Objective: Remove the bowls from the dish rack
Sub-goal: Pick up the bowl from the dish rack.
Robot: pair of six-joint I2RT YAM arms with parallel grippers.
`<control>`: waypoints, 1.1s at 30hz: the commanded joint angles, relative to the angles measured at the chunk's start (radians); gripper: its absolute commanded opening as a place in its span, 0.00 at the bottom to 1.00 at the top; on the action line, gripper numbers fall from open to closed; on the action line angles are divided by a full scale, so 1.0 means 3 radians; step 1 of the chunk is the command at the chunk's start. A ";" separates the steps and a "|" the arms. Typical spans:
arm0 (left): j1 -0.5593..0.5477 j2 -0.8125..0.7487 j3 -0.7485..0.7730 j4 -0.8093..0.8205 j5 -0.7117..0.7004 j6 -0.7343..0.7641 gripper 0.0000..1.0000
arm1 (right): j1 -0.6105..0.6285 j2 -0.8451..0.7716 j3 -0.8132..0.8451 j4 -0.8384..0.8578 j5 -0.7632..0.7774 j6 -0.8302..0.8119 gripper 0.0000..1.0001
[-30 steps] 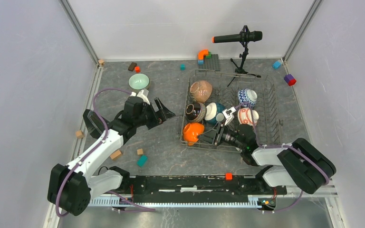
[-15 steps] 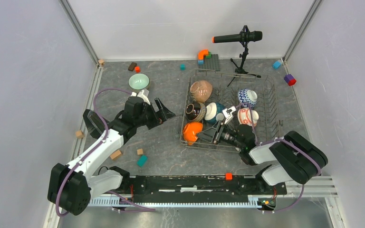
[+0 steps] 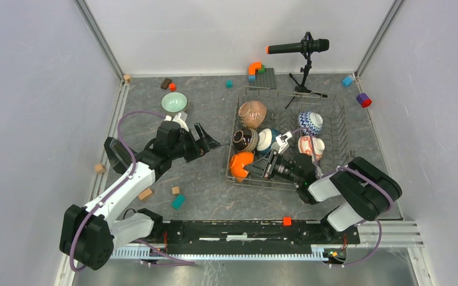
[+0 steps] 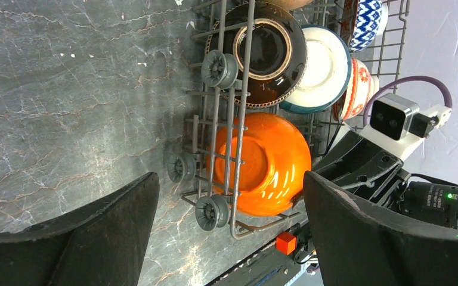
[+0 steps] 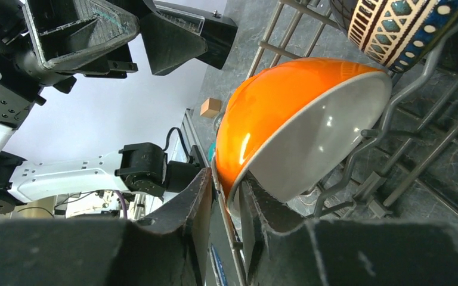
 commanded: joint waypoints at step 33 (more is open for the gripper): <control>-0.0015 -0.0300 0.0592 -0.0530 -0.0488 0.0297 0.96 | -0.0098 -0.1605 0.0731 -0.1745 -0.0408 -0.1523 0.00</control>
